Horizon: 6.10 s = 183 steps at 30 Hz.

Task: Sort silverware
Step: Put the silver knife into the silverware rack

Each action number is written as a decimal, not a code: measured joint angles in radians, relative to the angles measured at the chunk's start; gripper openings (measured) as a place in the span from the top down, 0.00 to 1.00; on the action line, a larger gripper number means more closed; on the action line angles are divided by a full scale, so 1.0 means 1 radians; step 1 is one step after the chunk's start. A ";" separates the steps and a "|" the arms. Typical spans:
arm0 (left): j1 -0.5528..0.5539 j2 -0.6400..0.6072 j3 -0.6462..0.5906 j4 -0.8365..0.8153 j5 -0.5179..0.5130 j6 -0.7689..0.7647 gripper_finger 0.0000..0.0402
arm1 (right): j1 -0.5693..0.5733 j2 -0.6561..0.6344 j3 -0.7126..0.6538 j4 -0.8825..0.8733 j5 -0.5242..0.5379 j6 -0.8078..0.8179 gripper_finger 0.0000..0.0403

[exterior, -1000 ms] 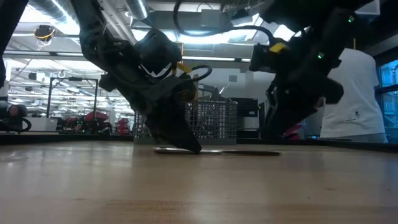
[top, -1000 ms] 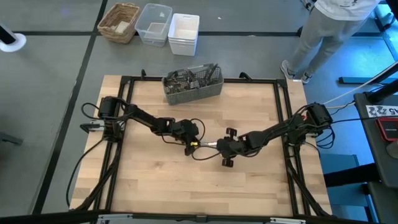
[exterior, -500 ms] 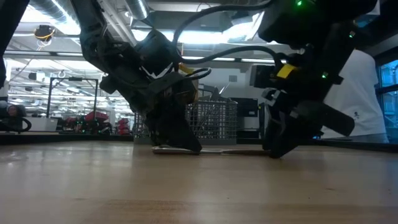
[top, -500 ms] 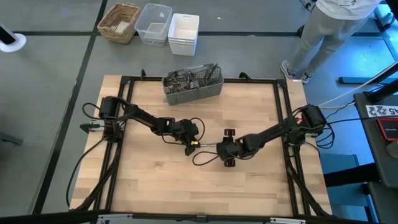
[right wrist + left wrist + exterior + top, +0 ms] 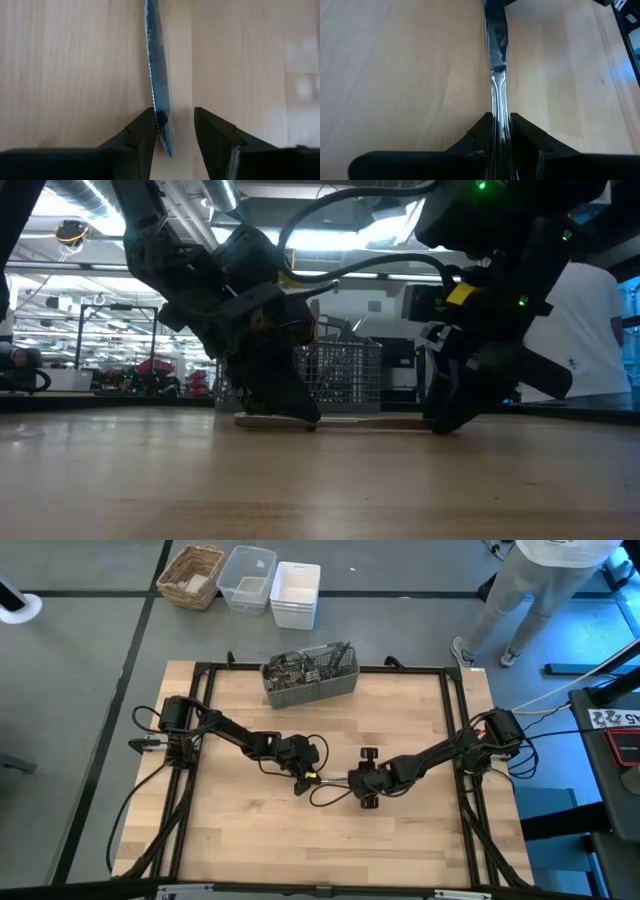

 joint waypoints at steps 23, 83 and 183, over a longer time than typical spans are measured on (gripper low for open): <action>-0.002 0.002 -0.001 0.106 0.020 -0.047 0.91 | -0.003 0.002 -0.002 0.014 -0.101 0.002 0.95; 0.011 -0.198 0.002 0.185 -0.038 0.041 0.76 | -0.215 0.002 0.586 -0.943 -0.029 -0.300 1.00; 0.279 -0.123 0.373 0.357 -0.367 0.334 1.00 | -0.258 -0.406 0.594 -0.889 0.315 -0.267 0.68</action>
